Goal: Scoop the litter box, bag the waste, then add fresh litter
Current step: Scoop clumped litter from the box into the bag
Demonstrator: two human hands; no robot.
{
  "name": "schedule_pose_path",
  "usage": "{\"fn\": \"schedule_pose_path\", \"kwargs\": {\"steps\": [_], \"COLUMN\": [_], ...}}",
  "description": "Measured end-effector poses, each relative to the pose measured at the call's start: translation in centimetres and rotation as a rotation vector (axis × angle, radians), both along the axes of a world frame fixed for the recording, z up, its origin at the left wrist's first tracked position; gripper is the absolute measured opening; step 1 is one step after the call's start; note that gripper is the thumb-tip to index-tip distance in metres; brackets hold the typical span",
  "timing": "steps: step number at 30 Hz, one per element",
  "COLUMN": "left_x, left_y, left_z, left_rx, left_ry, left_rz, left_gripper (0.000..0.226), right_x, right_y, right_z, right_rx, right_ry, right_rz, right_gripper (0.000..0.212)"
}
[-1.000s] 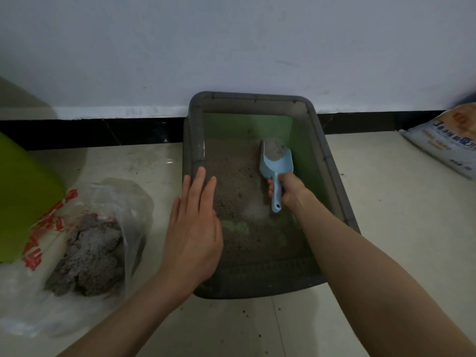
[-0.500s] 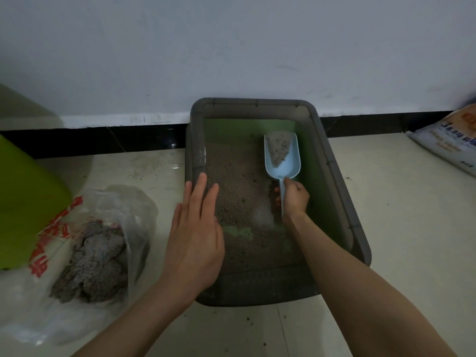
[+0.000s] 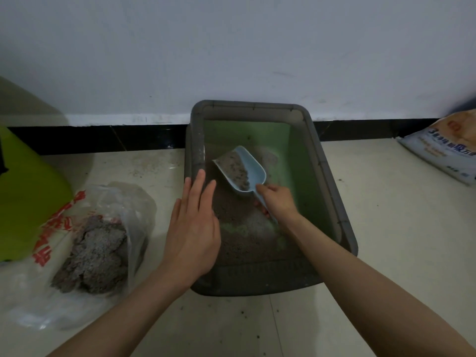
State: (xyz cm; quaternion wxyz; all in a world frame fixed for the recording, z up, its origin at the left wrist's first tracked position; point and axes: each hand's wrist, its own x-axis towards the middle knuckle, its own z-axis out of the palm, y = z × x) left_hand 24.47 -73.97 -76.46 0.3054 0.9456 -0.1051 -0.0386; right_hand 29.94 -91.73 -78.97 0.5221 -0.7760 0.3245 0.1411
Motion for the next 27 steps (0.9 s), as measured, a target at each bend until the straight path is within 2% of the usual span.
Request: {"fn": "schedule_pose_path", "kwargs": {"steps": [6, 9, 18, 27], "left_x": [0.2, 0.2, 0.1, 0.2], "left_y": [0.1, 0.1, 0.1, 0.1], "left_z": [0.0, 0.0, -0.4, -0.7], "left_rx": [-0.009, -0.021, -0.03, -0.016], "left_ry": [-0.002, 0.004, -0.013, -0.03], "left_rz": [0.002, 0.006, -0.014, -0.008], "left_gripper": [0.054, 0.053, 0.06, 0.058], "right_x": [3.4, 5.5, 8.0, 9.0], "right_y": [1.2, 1.4, 1.1, 1.2], "right_z": [2.8, 3.4, 4.5, 5.8], "right_rx": [0.124, 0.147, 0.097, 0.114], "right_ry": [0.022, -0.015, 0.027, 0.059], "right_rz": [-0.058, -0.08, -0.034, -0.01], "right_gripper": [0.028, 0.016, 0.036, 0.03]}}
